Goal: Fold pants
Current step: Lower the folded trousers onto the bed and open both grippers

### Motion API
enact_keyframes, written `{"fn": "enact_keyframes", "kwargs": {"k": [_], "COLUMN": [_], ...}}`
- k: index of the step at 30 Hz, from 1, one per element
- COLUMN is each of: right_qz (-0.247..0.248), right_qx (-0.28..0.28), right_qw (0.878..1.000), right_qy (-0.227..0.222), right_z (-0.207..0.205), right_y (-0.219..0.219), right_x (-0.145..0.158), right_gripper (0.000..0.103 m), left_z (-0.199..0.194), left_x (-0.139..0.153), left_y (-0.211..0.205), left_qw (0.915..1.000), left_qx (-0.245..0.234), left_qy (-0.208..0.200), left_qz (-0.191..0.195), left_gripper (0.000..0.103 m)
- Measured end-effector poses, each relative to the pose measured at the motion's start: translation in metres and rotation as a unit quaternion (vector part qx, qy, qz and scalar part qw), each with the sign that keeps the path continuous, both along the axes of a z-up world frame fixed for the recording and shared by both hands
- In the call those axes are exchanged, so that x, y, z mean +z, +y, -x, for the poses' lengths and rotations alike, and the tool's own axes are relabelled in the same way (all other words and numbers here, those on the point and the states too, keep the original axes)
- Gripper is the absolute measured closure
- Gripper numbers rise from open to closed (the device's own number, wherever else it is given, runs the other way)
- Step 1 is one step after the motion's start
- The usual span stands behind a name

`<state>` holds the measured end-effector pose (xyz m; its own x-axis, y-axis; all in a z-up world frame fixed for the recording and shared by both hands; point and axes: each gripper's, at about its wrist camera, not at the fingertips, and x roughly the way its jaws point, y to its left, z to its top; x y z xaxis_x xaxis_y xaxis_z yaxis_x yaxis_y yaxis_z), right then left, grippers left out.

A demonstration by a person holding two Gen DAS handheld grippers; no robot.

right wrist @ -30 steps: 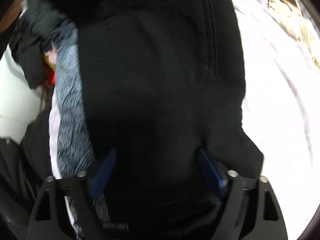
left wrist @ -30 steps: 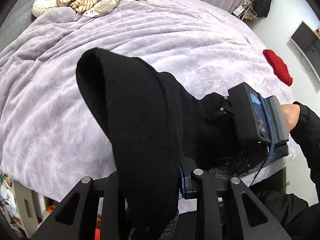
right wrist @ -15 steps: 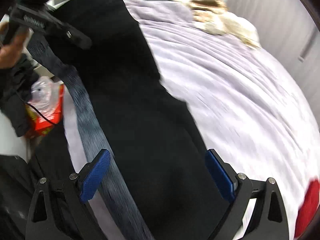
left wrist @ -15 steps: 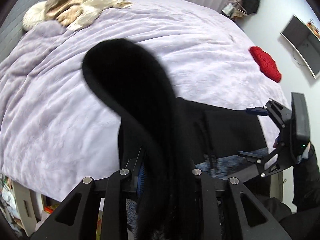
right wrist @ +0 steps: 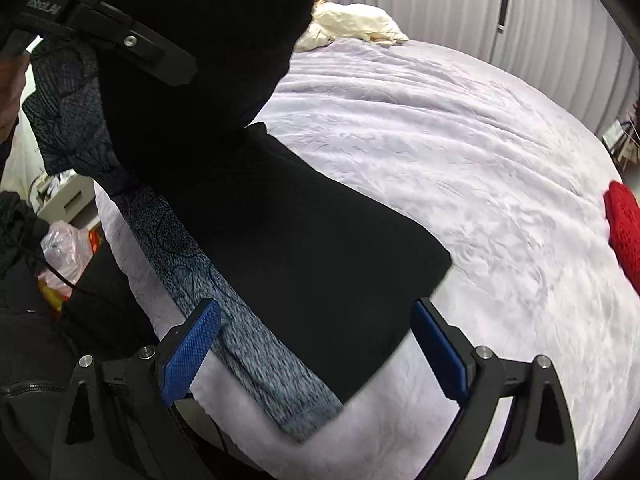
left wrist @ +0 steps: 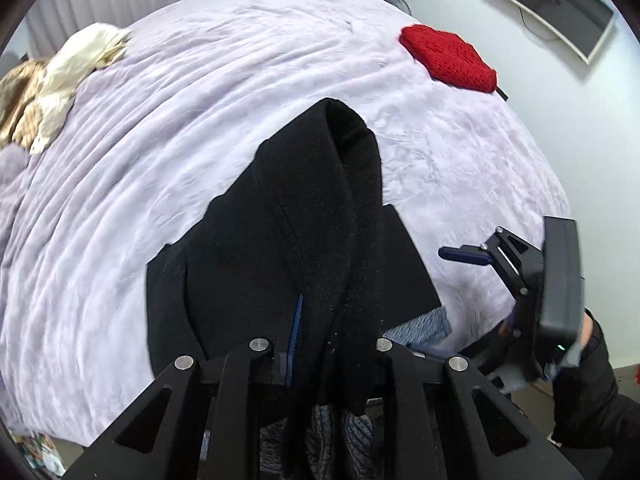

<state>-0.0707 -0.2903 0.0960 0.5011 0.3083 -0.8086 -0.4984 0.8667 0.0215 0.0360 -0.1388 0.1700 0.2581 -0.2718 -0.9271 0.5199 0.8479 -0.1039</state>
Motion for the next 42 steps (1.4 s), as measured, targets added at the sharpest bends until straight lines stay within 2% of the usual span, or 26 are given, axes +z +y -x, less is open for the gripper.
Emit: {"fn": "enact_keyframes", "kwargs": {"k": [4, 8, 9, 11, 13, 14, 17, 19, 21, 22, 24, 26, 27, 28, 30, 33, 35, 37, 38, 39, 42], "right_qz": [-0.026, -0.049, -0.053, -0.051, -0.053, -0.057, -0.076, -0.092, -0.107, -0.116, -0.129, -0.143, -0.154, -0.161, -0.163, -0.193, -0.188, -0.161, -0.15, -0.142, -0.149], "right_qx": [-0.022, -0.034, -0.034, -0.034, -0.037, -0.039, -0.048, -0.052, -0.053, -0.052, -0.052, -0.058, -0.058, -0.06, -0.073, -0.08, -0.086, -0.09, -0.081, -0.074, -0.08], "right_qw": [0.999, 0.998, 0.998, 0.998, 0.997, 0.997, 0.995, 0.994, 0.992, 0.991, 0.99, 0.988, 0.986, 0.984, 0.983, 0.976, 0.975, 0.98, 0.983, 0.983, 0.981], "right_qy": [0.011, 0.027, 0.028, 0.029, 0.029, 0.031, 0.036, 0.039, 0.039, 0.038, 0.033, 0.031, 0.037, 0.041, 0.047, 0.067, 0.081, 0.073, 0.073, 0.086, 0.092], "right_z": [0.007, 0.012, 0.016, 0.022, 0.025, 0.026, 0.023, 0.022, 0.02, 0.02, 0.018, 0.011, 0.005, 0.0, -0.012, -0.027, -0.038, -0.042, -0.042, -0.045, -0.046], "right_y": [-0.013, -0.024, -0.027, -0.027, -0.03, -0.032, -0.038, -0.04, -0.04, -0.04, -0.037, -0.034, -0.032, -0.03, -0.025, -0.014, -0.001, 0.016, 0.025, 0.032, 0.034], "right_x": [-0.015, -0.029, -0.031, -0.032, -0.032, -0.033, -0.03, -0.026, -0.022, -0.018, -0.014, -0.011, -0.01, -0.011, -0.014, -0.023, -0.034, -0.037, -0.037, -0.038, -0.033], "right_gripper": [0.006, 0.006, 0.006, 0.006, 0.006, 0.006, 0.006, 0.006, 0.006, 0.006, 0.003, 0.002, 0.002, 0.002, 0.002, 0.002, 0.004, 0.021, 0.057, 0.067, 0.077], "left_z": [-0.017, -0.018, -0.018, -0.016, -0.013, -0.012, -0.004, -0.001, 0.0, 0.0, -0.004, -0.009, -0.012, -0.015, -0.017, -0.02, -0.019, -0.015, -0.014, -0.013, -0.011], "left_x": [-0.059, -0.104, -0.106, -0.1, -0.094, -0.088, -0.073, -0.058, -0.042, -0.038, -0.039, -0.049, -0.057, -0.065, -0.079, -0.107, -0.122, -0.128, -0.128, -0.128, -0.123], "left_y": [-0.044, -0.073, -0.073, -0.071, -0.07, -0.068, -0.062, -0.047, -0.024, -0.009, 0.011, 0.038, 0.051, 0.065, 0.088, 0.111, 0.111, 0.108, 0.105, 0.102, 0.098], "left_qw": [0.9975, 0.9957, 0.9965, 0.9969, 0.9959, 0.9965, 0.9973, 0.9966, 0.9967, 0.9973, 0.9956, 0.9866, 0.9817, 0.9796, 0.9776, 0.9754, 0.9723, 0.9709, 0.9714, 0.972, 0.9734], "left_qx": [-0.005, -0.013, -0.012, -0.016, -0.02, -0.011, -0.006, -0.002, 0.019, 0.041, 0.089, 0.141, 0.162, 0.175, 0.199, 0.22, 0.234, 0.238, 0.235, 0.232, 0.223], "left_qy": [0.063, 0.068, 0.065, 0.072, 0.088, 0.082, 0.071, 0.068, 0.039, 0.017, -0.024, -0.065, -0.069, -0.062, -0.041, -0.007, -0.005, -0.024, -0.031, -0.037, -0.049], "left_qz": [-0.032, -0.061, -0.052, -0.027, 0.004, 0.007, 0.013, 0.047, 0.068, 0.058, 0.011, -0.052, -0.073, -0.076, -0.054, 0.0, 0.004, 0.005, 0.003, -0.003, -0.017], "left_gripper": [0.085, 0.082, 0.076, 0.054, 0.017, 0.014, 0.014, 0.014, 0.014, 0.014, 0.014, 0.014, 0.014, 0.014, 0.014, 0.014, 0.002, 0.0, 0.0, 0.0, 0.0]}}
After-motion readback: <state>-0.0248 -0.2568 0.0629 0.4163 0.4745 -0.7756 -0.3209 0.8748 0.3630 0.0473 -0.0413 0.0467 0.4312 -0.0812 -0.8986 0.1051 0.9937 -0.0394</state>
